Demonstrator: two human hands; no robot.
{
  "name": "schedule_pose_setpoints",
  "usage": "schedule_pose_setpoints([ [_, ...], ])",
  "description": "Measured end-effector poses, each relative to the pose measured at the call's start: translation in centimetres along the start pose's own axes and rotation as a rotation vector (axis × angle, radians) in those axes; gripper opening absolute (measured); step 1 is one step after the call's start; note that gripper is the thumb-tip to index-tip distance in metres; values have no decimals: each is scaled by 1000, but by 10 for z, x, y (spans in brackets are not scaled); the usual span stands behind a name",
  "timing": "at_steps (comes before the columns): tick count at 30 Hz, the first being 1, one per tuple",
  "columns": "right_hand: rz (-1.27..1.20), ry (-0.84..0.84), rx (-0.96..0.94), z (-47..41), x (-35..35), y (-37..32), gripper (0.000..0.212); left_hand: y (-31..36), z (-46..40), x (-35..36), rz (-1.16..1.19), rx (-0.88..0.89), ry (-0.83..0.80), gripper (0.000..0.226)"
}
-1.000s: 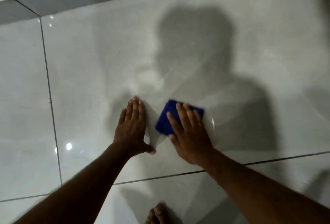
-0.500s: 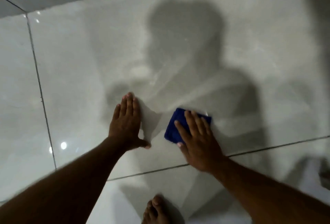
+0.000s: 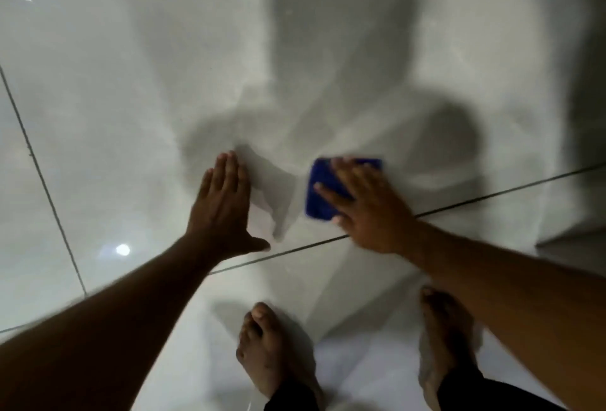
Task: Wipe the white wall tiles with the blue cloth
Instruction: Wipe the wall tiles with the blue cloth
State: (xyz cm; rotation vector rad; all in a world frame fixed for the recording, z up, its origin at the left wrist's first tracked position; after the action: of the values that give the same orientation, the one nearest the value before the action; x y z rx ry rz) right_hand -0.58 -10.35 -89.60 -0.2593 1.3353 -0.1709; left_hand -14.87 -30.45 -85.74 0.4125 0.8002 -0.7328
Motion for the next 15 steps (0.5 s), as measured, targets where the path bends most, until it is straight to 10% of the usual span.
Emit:
schedule_pose_setpoints([
  [4, -34, 104, 562, 58, -2, 105, 69, 35, -9, 16, 150, -31, 65, 148],
  [8, -140, 315, 1157, 60, 20, 39, 64, 43, -16, 34, 181, -55, 116, 155],
  [12, -206, 58, 356, 35, 39, -70, 67, 39, -11, 29, 160, -13, 98, 156],
  [15, -38, -59, -265, 39, 24, -10, 64, 18, -1, 19, 68, 61, 35, 159],
])
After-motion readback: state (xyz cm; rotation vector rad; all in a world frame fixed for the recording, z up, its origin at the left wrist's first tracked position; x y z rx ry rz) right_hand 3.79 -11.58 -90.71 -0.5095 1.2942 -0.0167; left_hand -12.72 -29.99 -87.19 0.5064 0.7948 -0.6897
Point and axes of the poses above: each hand's wrist, its own z-axis away from the middle knuckle, its own x-axis out of the palm, y = z × x, the point moved 4 cm from there along -z, towards the middle knuckle, and after that the axes turned 4 degrees about -z, right-handed, at the moved point
